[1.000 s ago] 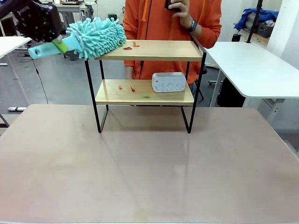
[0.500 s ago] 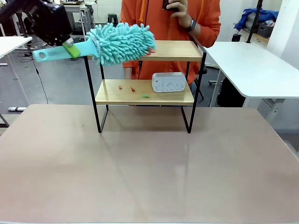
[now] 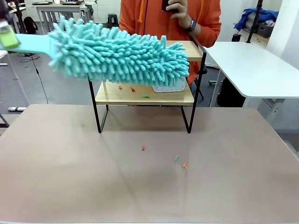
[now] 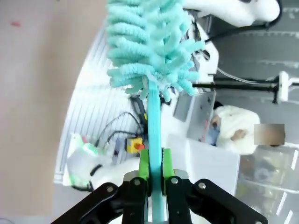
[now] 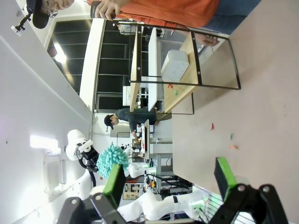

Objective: Clean the shelf.
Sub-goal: Clean the specific tier of the Shelf with the Duster once objects are removed.

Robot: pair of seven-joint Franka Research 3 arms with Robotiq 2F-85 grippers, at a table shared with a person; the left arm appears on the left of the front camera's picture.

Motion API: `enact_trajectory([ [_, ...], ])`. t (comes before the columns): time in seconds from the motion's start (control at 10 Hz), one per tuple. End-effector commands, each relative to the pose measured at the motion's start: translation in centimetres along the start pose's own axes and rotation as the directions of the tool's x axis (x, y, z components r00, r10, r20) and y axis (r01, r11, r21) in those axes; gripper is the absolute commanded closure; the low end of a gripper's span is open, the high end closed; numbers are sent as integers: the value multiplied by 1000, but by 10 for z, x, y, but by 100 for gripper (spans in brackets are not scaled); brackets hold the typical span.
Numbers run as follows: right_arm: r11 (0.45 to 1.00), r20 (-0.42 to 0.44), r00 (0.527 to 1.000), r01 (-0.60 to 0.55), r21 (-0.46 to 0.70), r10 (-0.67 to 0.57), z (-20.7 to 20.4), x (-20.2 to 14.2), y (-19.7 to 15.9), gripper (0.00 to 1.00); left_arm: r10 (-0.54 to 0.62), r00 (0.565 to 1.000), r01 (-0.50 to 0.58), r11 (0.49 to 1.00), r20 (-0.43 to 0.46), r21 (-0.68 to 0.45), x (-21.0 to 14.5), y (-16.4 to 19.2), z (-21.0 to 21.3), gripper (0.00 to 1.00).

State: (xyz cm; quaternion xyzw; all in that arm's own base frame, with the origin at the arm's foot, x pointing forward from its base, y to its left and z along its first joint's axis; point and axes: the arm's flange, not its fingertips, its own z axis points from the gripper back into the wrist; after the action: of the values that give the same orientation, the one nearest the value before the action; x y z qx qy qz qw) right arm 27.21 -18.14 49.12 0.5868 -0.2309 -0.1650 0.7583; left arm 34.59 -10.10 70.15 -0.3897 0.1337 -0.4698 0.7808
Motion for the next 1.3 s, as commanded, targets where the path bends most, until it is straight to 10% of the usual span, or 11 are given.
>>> enact_trajectory([
  [0.0, 1000, 10, 1000, -26, 18, 25, -1, 2, 1, 0, 9, 1000, -9, 1000, 8, 18, 2, 5, 14, 88],
  [0.4, 1000, 10, 1000, -26, 18, 25, -1, 2, 1, 0, 0, 994, 0, 1000, 106, -6, -23, 7, 34, 88],
  [0.6, 1000, 10, 1000, -26, 18, 25, -1, 2, 1, 0, -13, 939, 7, 1000, 344, 21, -78, -3, 74, 88],
  [0.8, 1000, 10, 1000, -26, 18, 25, -1, 2, 1, 0, 111, 722, -182, 983, 683, 32, -151, 7, 103, 88],
  [1.2, 1000, 10, 1000, -26, 18, 25, -1, 2, 1, 0, 396, 355, -562, 814, 847, -145, -209, 80, 101, 88],
])
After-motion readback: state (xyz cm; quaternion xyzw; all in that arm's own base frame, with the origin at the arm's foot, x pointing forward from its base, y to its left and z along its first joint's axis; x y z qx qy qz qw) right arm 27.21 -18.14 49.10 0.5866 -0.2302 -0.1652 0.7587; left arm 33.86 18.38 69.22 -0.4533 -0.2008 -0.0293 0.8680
